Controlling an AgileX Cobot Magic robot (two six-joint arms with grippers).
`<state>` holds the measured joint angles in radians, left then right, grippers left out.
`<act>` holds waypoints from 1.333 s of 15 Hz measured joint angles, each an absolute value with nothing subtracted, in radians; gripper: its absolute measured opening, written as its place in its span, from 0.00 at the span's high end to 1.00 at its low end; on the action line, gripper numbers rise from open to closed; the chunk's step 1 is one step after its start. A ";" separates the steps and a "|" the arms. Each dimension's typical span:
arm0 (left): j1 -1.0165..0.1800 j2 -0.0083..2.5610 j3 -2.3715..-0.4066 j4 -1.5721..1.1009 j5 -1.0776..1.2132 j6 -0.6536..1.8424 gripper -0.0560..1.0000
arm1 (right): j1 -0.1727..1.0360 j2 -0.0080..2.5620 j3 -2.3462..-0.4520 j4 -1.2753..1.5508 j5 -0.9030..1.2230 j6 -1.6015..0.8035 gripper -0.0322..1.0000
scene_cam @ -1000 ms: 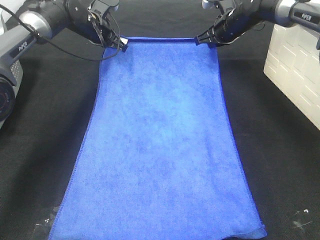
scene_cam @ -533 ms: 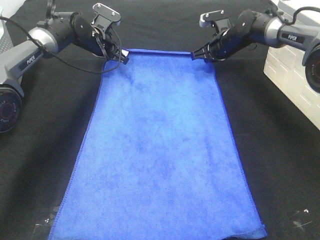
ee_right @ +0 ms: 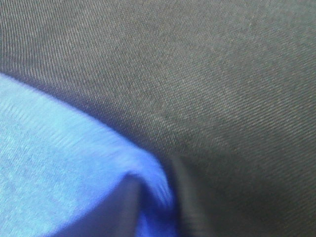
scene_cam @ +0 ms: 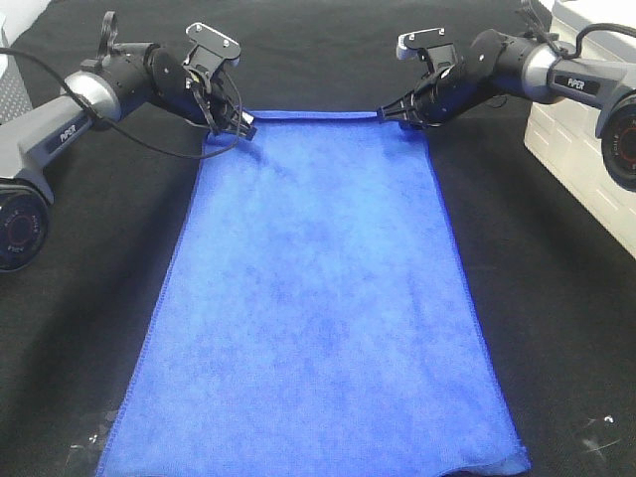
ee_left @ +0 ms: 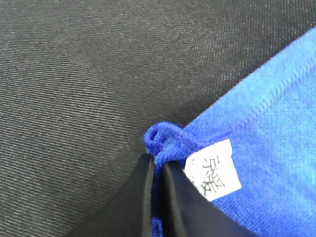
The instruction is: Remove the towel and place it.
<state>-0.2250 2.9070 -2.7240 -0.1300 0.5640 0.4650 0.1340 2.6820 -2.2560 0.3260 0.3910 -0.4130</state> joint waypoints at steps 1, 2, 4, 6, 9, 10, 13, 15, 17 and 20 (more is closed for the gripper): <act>-0.224 2.907 -2.724 -0.130 0.549 0.465 0.90 | 0.134 2.682 -2.256 0.326 0.391 -0.413 0.56; -0.224 2.907 -2.724 -0.130 0.541 0.465 0.85 | 0.134 2.682 -2.256 0.326 0.391 -0.413 0.45; -0.224 2.907 -2.724 -0.130 0.509 0.462 0.68 | 0.134 2.682 -2.256 0.325 0.400 -0.413 0.34; -0.224 2.907 -2.724 -0.126 0.462 0.432 0.45 | 0.134 2.677 -2.256 0.308 0.412 -0.413 0.31; -0.224 2.907 -2.724 -0.106 0.404 0.383 0.36 | 0.134 2.662 -2.256 0.298 0.382 -0.413 0.31; -0.224 2.907 -2.724 -0.102 0.402 0.382 0.36 | 0.134 2.657 -2.256 0.298 0.382 -0.413 0.31; -0.224 2.907 -2.724 -0.087 0.427 0.378 0.36 | 0.134 2.640 -2.256 0.298 0.414 -0.413 0.31; -0.224 2.907 -2.724 -0.083 0.452 0.360 0.36 | 0.134 2.625 -2.256 0.298 0.435 -0.413 0.31; -0.224 2.907 -2.724 -0.083 0.471 0.313 0.36 | 0.134 2.605 -2.256 0.298 0.488 -0.413 0.31; -0.224 2.907 -2.724 -0.080 0.474 0.132 0.36 | 0.134 2.576 -2.256 0.298 0.588 -0.413 0.31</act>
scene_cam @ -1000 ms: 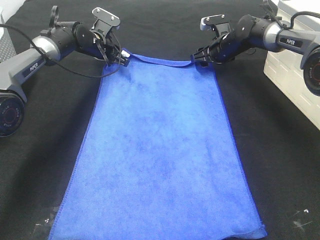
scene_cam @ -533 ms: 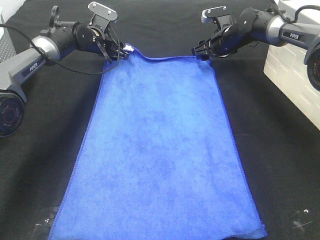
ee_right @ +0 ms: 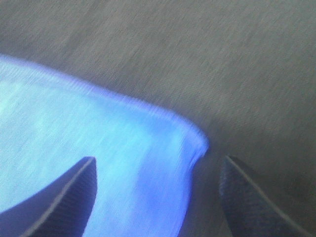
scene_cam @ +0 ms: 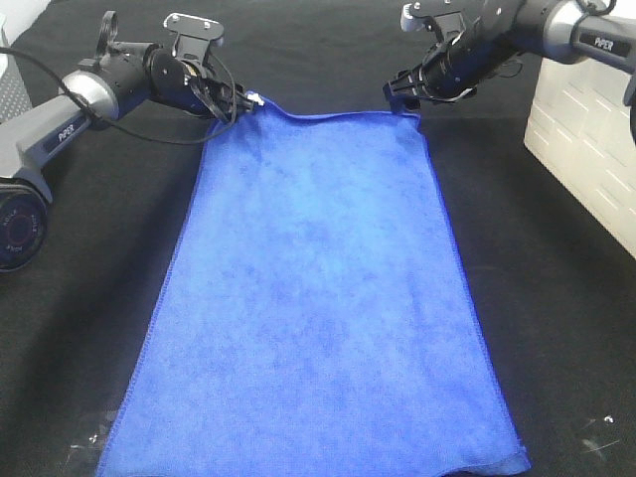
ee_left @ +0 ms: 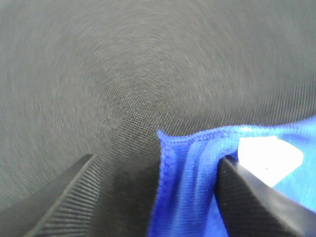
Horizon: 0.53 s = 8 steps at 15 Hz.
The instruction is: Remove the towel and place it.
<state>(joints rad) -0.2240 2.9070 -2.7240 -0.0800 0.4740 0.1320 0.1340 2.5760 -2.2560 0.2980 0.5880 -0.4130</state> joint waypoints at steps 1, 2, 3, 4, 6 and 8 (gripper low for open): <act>-0.224 2.907 -2.724 -0.080 0.474 0.055 0.36 | 0.134 2.571 -2.256 0.298 0.620 -0.413 0.31; -0.224 2.907 -2.724 -0.080 0.475 -0.016 0.36 | 0.134 2.566 -2.256 0.298 0.649 -0.413 0.31; -0.224 2.907 -2.724 -0.081 0.475 -0.079 0.36 | 0.134 2.560 -2.256 0.298 0.681 -0.413 0.31; -0.224 2.907 -2.724 -0.083 0.481 -0.122 0.36 | 0.134 2.548 -2.256 0.298 0.717 -0.413 0.31; -0.224 2.907 -2.724 -0.083 0.563 -0.153 0.35 | 0.134 2.526 -2.256 0.299 0.769 -0.412 0.31; -0.224 2.907 -2.724 -0.075 0.646 -0.157 0.35 | 0.134 2.497 -2.256 0.307 0.826 -0.412 0.31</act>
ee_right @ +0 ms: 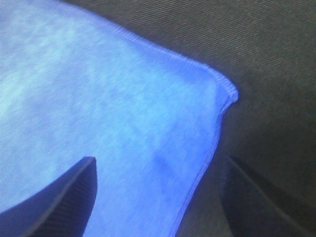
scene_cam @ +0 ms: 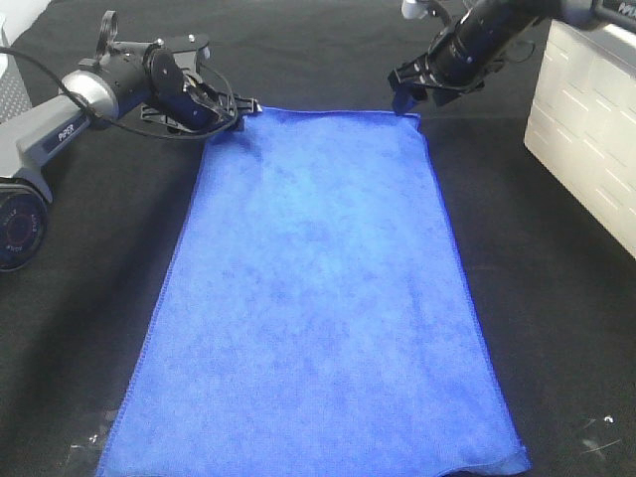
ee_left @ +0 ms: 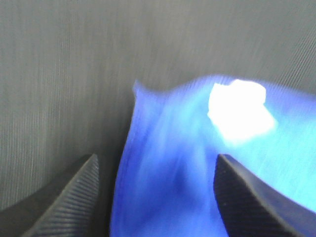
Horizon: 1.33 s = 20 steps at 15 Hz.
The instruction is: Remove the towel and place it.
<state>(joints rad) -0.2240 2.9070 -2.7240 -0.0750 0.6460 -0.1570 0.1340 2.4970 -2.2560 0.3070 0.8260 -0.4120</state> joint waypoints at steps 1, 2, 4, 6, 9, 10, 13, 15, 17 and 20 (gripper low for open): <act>-0.224 2.907 -2.724 -0.070 0.676 -0.157 0.35 | 0.134 2.484 -2.256 0.309 0.856 -0.412 0.31; -0.224 2.905 -2.724 -0.070 0.686 -0.158 0.35 | 0.134 2.475 -2.256 0.309 0.886 -0.412 0.31; -0.224 2.882 -2.724 -0.075 0.712 -0.160 0.35 | 0.134 2.461 -2.256 0.310 0.970 -0.412 0.31; -0.224 2.838 -2.724 -0.079 0.740 -0.161 0.35 | 0.134 2.445 -2.256 0.317 1.021 -0.411 0.31; -0.224 2.763 -2.724 -0.078 0.832 -0.156 0.35 | 0.134 2.398 -2.256 0.321 1.074 -0.395 0.31; -0.224 2.740 -2.724 -0.077 0.880 -0.145 0.35 | 0.134 2.378 -2.256 0.322 1.109 -0.379 0.31; -0.224 2.665 -2.724 -0.054 1.124 -0.121 0.35 | 0.134 2.317 -2.256 0.322 1.207 -0.331 0.31; -0.224 2.614 -2.724 -0.039 1.203 -0.117 0.35 | 0.134 2.269 -2.256 0.319 1.215 -0.254 0.27; -0.221 2.569 -2.724 -0.007 1.211 -0.115 0.35 | 0.134 2.212 -2.256 0.284 1.217 -0.185 0.20; -0.213 2.523 -2.724 0.026 1.214 -0.081 0.32 | 0.134 2.146 -2.256 0.242 1.218 -0.142 0.19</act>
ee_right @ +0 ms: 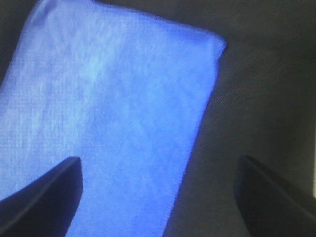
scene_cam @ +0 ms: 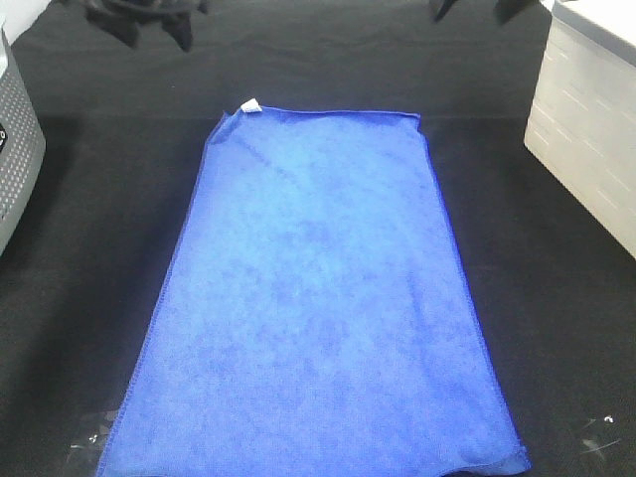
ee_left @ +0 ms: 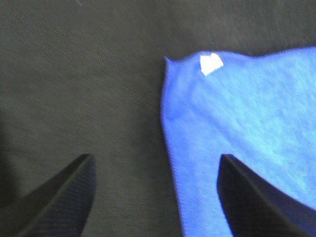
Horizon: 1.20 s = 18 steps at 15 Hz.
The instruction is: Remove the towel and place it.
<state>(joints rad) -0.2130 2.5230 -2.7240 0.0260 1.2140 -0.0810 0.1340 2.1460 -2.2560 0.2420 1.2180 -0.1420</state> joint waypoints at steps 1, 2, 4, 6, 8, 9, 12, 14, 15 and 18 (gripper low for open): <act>-0.203 2.491 -2.724 0.031 1.216 -0.070 0.29 | 0.127 2.083 -2.256 0.221 1.218 -0.139 0.18; -0.178 2.453 -2.724 0.008 1.216 -0.063 0.27 | 0.115 2.049 -2.256 0.215 1.219 -0.133 0.18; -0.125 2.402 -2.724 -0.036 1.216 -0.040 0.27 | 0.059 1.991 -2.256 0.199 1.219 -0.114 0.18; -0.092 2.361 -2.724 -0.080 1.217 -0.024 0.27 | 0.010 1.919 -2.215 0.185 1.218 -0.103 0.18; -0.095 2.240 -2.599 -0.117 1.217 -0.017 0.27 | 0.005 1.718 -1.947 0.185 1.218 -0.099 0.19; -0.095 2.177 -2.489 -0.115 1.217 -0.017 0.27 | 0.005 1.625 -1.837 0.186 1.218 -0.099 0.19; -0.095 1.934 -2.105 -0.064 1.217 -0.011 0.27 | 0.005 1.335 -1.506 0.187 1.219 -0.099 0.19; -0.095 1.746 -1.851 -0.032 1.208 -0.007 0.27 | 0.005 1.151 -1.339 0.187 1.220 -0.099 0.19; -0.095 1.655 -1.741 -0.012 1.184 -0.016 0.27 | 0.005 1.067 -1.280 0.187 1.221 -0.099 0.19; -0.095 1.363 -1.457 0.072 1.102 -0.069 0.27 | 0.005 0.798 -1.148 0.188 1.221 -0.099 0.19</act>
<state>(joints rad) -0.0950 1.3630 -1.4570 0.0720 1.1020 -0.0690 0.0050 0.7980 -1.1480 0.1880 1.2210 -0.0990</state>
